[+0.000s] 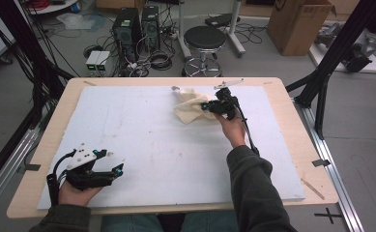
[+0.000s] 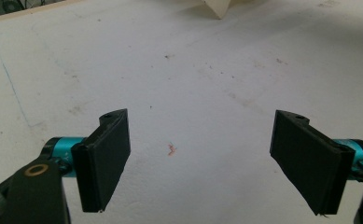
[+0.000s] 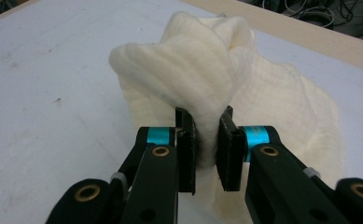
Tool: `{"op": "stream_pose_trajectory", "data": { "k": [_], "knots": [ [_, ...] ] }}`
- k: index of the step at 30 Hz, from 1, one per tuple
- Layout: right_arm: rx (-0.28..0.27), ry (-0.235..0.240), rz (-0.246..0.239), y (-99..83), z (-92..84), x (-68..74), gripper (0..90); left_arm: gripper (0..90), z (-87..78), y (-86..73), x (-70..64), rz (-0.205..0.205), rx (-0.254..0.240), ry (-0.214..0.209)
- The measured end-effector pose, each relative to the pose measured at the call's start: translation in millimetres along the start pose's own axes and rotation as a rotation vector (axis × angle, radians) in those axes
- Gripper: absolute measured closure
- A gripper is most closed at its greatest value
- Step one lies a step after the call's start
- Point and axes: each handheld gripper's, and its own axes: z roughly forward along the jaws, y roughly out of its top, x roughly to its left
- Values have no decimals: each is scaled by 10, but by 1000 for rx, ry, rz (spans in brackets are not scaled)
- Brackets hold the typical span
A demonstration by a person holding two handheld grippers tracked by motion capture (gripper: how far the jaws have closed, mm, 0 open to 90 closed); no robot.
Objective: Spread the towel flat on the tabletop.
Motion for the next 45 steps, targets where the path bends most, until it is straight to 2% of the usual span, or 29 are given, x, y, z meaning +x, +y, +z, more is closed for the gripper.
{"op": "stream_pose_trajectory", "data": {
  "k": [9, 16, 20, 25, 29, 34, 45],
  "knots": [
    [10, 21, 13, -17, -174, 174, 813, 206, -4, 5, -16, 7, 0, -2],
    [7, 78, 32, -70, -254, 333, 814, 206, -1, 8, -32, 7, -1, 0],
    [0, 90, 18, -87, -293, 449, 815, 206, 4, 11, -43, 9, 0, -3],
    [-20, 118, 21, -112, -318, 575, 816, 206, 5, 14, -43, 13, 0, -4],
    [-12, 128, 18, -128, -328, 653, 817, 206, 1, 14, -47, 13, -2, -2],
    [-33, 140, 6, -111, -359, 765, 817, 206, 4, 15, -54, 13, -5, -1],
    [-29, 177, 5, -137, -328, 982, 817, 206, -8, 19, -54, 16, -11, -4]
  ]
}}
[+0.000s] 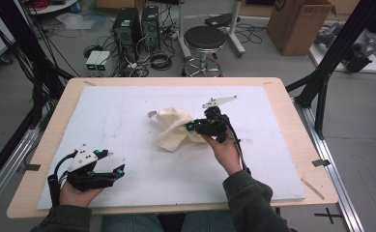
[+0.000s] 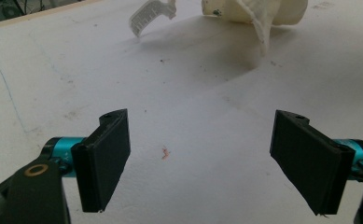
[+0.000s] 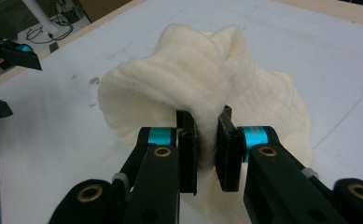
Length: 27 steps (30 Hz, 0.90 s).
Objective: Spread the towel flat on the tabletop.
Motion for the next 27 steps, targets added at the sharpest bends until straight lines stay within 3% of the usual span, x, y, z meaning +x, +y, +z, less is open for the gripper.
{"op": "stream_pose_trajectory", "data": {
  "k": [4, 17, 27],
  "knots": [
    [-5, 32, 10, -4, 63, 83, 817, 206, -5, 2, 1, -2, -2, -2],
    [84, 50, -11, -34, 434, 221, 808, 206, 3, 7, 8, -3, -6, -6],
    [150, 1, -19, -70, 719, 142, 787, 206, 20, 16, -1, 2, -6, -15]
  ]
}}
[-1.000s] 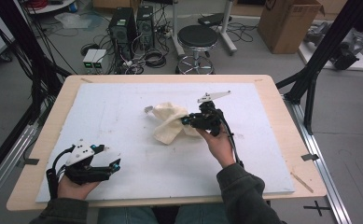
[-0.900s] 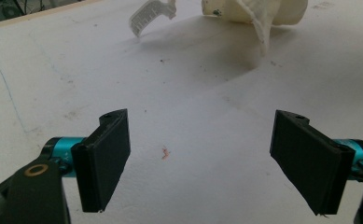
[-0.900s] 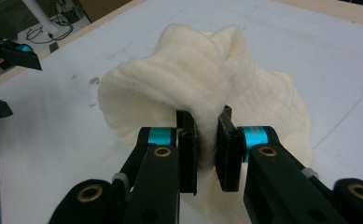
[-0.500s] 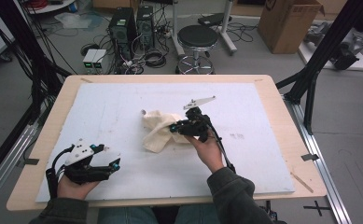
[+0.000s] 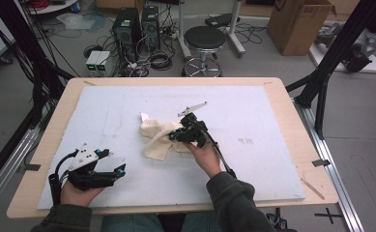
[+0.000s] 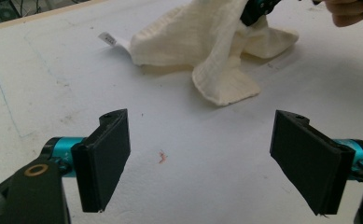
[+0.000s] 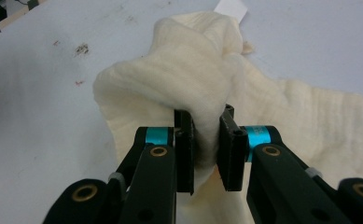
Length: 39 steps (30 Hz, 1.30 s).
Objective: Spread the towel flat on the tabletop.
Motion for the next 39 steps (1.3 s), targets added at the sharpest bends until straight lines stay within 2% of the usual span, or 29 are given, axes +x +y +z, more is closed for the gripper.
{"op": "stream_pose_trajectory", "data": {
  "k": [8, 13, 19, 23, 26, 28, 35, 39],
  "knots": [
    [31, -1, -16, -7, 174, -6, 706, 206, 17, 3, -15, 8, 7, -7],
    [12, 10, -33, 6, 124, 16, 585, 206, 23, 5, -8, 5, 8, -7],
    [1, 38, -55, 16, 33, 41, 477, 206, 25, 8, -23, 7, 8, -9],
    [-10, 36, -78, 12, -64, 81, 419, 206, 26, 8, -33, 3, 5, -5],
    [-15, 24, -110, -7, -160, 86, 408, 206, 22, 12, -32, 5, 5, -9],
    [-39, 5, -122, -39, -236, 55, 410, 206, 31, 16, -36, 1, 1, -9],
    [-40, -54, -121, -197, -450, -123, 444, 208, 105, 49, -62, 9, 5, -27],
    [-49, -50, -99, -271, -540, -181, 465, 211, 166, 82, -104, 15, 4, -46]
  ]
}}
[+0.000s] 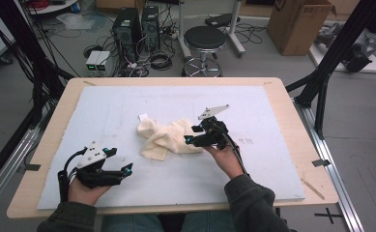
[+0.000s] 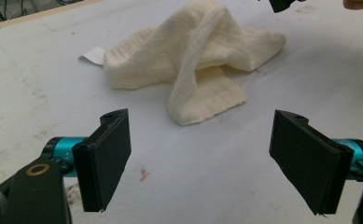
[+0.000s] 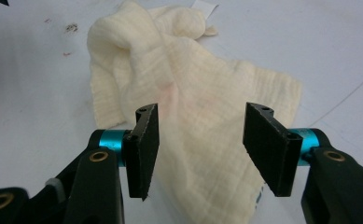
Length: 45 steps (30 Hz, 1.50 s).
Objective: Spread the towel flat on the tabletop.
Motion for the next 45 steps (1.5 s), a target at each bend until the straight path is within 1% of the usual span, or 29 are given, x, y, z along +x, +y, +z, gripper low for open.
{"op": "stream_pose_trajectory", "data": {
  "k": [2, 5, 12, 13, 15, 17, 18, 19, 20, 21, 22, 23, 25, 27, 29, 31, 33, 34, 36, 38, 39, 41, 43, 45],
  "knots": [
    [-10, -6, -16, -35, -42, 11, 471, 216, 34, 13, -22, 5, 0, -10],
    [-17, -1, -19, -94, -98, 35, 471, 226, 96, 32, -52, 10, 3, -22],
    [-55, 4, -4, -210, -253, 28, 461, 281, 249, 77, -142, 17, -6, -65],
    [-58, 6, 1, -223, -279, 30, 457, 297, 280, 81, -156, 15, -5, -68],
    [-73, 11, 9, -249, -326, 32, 445, 337, 342, 88, -180, 19, 2, -57],
    [-82, 19, 12, -274, -368, 39, 442, 446, 406, 95, -194, 19, 12, -63],
    [-86, 18, 7, -287, -387, 45, 438, 454, 443, 101, -205, 16, 16, -64],
    [-90, 16, 3, -300, -407, 51, 434, 480, 479, 108, -213, 23, 23, -76],
    [-94, 18, 3, -313, -425, 55, 432, 506, 520, 112, -235, 19, 27, -81],
    [-98, 18, -4, -326, -439, 53, 430, 525, 560, 118, -252, 22, 38, -91],
    [-94, 17, 4, -340, -459, 63, 427, 544, 601, 123, -267, 25, 46, -100],
    [-98, 17, -2, -354, -471, 56, 423, 562, 640, 128, -279, 28, 57, -116],
    [-102, 19, 3, -388, -497, 53, 418, 594, 719, 137, -303, 27, 74, -134],
    [-103, 19, 4, -423, -518, 48, 414, 609, 795, 158, -318, 22, 99, -147],
    [-103, 22, 13, -459, -538, 43, 409, 631, 872, 190, -334, 27, 132, -152],
    [-108, 25, 12, -490, -551, 38, 408, 644, 945, 224, -340, 45, 163, -155],
    [-113, 26, 13, -514, -564, 41, 406, 657, 1008, 255, -349, 46, 180, -168],
    [-116, 24, 7, -522, -566, 39, 405, 662, 1034, 266, -352, 54, 189, -167],
    [-116, 29, 7, -533, -577, 49, 403, 666, 1086, 269, -350, 50, 212, -169],
    [-118, 35, 5, -540, -587, 57, 403, 667, 1127, 256, -336, 51, 234, -161],
    [-119, 33, 3, -542, -590, 63, 403, 666, 1138, 251, -328, 44, 244, -157],
    [-120, 36, -7, -550, -595, 72, 403, 641, 1152, 249, -320, 39, 250, -126],
    [-123, 36, -9, -561, -597, 75, 401, 651, 1170, 244, -311, 23, 263, -124],
    [-120, 35, -12, -568, -597, 73, 401, 667, 1192, 235, -317, 29, 283, -119]
  ]
}}
